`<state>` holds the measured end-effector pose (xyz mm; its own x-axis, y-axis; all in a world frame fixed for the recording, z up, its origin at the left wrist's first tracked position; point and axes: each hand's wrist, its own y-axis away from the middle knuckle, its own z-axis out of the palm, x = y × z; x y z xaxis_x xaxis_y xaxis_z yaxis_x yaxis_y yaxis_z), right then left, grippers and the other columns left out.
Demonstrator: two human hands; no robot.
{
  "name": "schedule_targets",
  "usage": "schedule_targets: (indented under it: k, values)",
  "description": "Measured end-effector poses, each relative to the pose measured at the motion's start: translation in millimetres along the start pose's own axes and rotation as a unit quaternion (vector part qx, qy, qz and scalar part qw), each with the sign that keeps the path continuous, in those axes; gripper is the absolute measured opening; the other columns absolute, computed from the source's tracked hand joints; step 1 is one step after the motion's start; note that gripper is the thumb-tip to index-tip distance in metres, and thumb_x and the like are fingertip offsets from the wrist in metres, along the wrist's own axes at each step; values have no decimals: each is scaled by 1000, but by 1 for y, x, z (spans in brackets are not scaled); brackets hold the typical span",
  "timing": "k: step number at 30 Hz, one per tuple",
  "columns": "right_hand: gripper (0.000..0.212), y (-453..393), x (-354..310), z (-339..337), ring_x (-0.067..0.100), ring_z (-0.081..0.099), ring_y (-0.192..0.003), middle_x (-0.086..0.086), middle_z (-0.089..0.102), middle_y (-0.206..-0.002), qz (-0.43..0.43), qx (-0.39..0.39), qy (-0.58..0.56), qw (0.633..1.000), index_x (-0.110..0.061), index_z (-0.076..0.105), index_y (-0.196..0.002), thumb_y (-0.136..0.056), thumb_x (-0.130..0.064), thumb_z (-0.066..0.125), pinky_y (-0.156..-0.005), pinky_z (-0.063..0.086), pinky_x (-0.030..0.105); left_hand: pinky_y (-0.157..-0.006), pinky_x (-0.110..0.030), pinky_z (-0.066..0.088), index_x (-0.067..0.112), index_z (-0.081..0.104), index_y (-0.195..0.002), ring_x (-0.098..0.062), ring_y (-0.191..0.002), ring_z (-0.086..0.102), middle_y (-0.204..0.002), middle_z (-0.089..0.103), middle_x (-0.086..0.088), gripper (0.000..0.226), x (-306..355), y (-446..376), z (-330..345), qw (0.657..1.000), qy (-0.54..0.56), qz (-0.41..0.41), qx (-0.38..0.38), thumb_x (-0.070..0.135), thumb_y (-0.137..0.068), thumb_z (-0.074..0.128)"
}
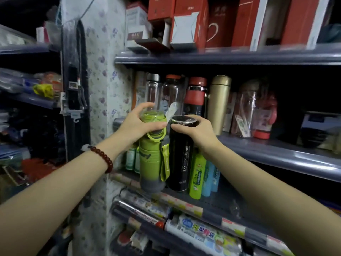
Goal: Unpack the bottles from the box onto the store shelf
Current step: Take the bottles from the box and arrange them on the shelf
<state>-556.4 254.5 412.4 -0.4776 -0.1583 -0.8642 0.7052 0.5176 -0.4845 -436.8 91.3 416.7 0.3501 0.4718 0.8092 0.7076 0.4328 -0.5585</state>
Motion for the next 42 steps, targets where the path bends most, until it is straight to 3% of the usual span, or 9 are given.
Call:
schedule_targets:
  k: [3, 7, 11, 13, 20, 25, 32, 38, 42]
  values:
    - [43, -3, -14, -20, 24, 73, -91, 7, 76, -95, -11, -7, -10, 1000, -17, 72, -95, -57, -25, 91, -87, 58, 44, -94, -42, 52, 48, 60, -107, -23, -111, 62, -125, 61, 1, 75, 18, -15, 13, 1000, 4, 13, -7, 58, -38, 88]
    - [40, -5, -31, -44, 19, 74, -83, 10, 75, -94, -32, 1, -17, 999, -4, 70, -104, -67, -10, 85, -75, 59, 30, -77, -28, 54, 23, 65, -112, -14, -86, 69, -98, 72, 0, 55, 44, -32, 34, 998, 31, 37, -29, 26, -62, 86]
    - [43, -13, -50, -70, 17, 73, -84, 10, 76, -94, -67, 32, -22, 997, -3, 72, -102, -63, -11, 88, -77, 57, 28, -78, -28, 55, 21, 64, -111, -10, -80, 68, -93, 70, 0, 50, 71, -46, 57, 994, 73, 72, -30, 14, -65, 84]
    - [51, -16, -60, -85, 23, 72, -94, 13, 75, -100, -90, 45, -17, 995, -3, 72, -106, -60, -15, 89, -86, 58, 34, -76, -25, 54, 22, 65, -109, -8, -78, 67, -91, 69, 1, 52, 86, -54, 69, 991, 83, 95, -34, 15, -62, 86]
    - [63, -18, -89, -133, 19, 72, -94, 6, 75, -99, -160, 133, 8, 978, -8, 68, -108, -52, -24, 90, -90, 57, 38, -88, -31, 54, 37, 62, -108, -17, -99, 67, -113, 67, -3, 66, 126, -68, 109, 982, 87, 165, -40, 39, -47, 87]
    - [69, -14, -89, -164, 17, 71, -99, 1, 75, -102, -181, 180, 35, 966, -15, 69, -109, -48, -39, 91, -94, 54, 43, -90, -28, 52, 29, 58, -118, -13, -103, 64, -118, 63, 2, 69, 140, -70, 143, 973, 84, 208, -50, 31, -56, 86]
    - [62, -9, -87, -208, 11, 70, -99, -2, 73, -104, -197, 232, 62, 951, -19, 67, -111, -57, -36, 91, -93, 55, 39, -97, -30, 51, 31, 52, -123, -8, -109, 60, -125, 57, 3, 73, 152, -77, 190, 961, 75, 261, -55, 26, -60, 88]
    - [62, -6, -75, -231, 8, 67, -100, -6, 71, -105, -207, 284, 70, 934, -21, 64, -113, -59, -36, 90, -94, 54, 35, -94, -30, 51, 31, 52, -115, -10, -106, 62, -118, 61, 4, 72, 150, -84, 221, 957, 65, 274, -62, 36, -54, 87]
    - [62, -7, -59, -242, 8, 67, -99, -6, 70, -104, -200, 293, 67, 933, -21, 63, -113, -59, -36, 89, -96, 53, 37, -85, -27, 54, 22, 51, -111, -10, -93, 67, -105, 66, 3, 68, 141, -86, 236, 959, 71, 262, -79, 28, -56, 89]
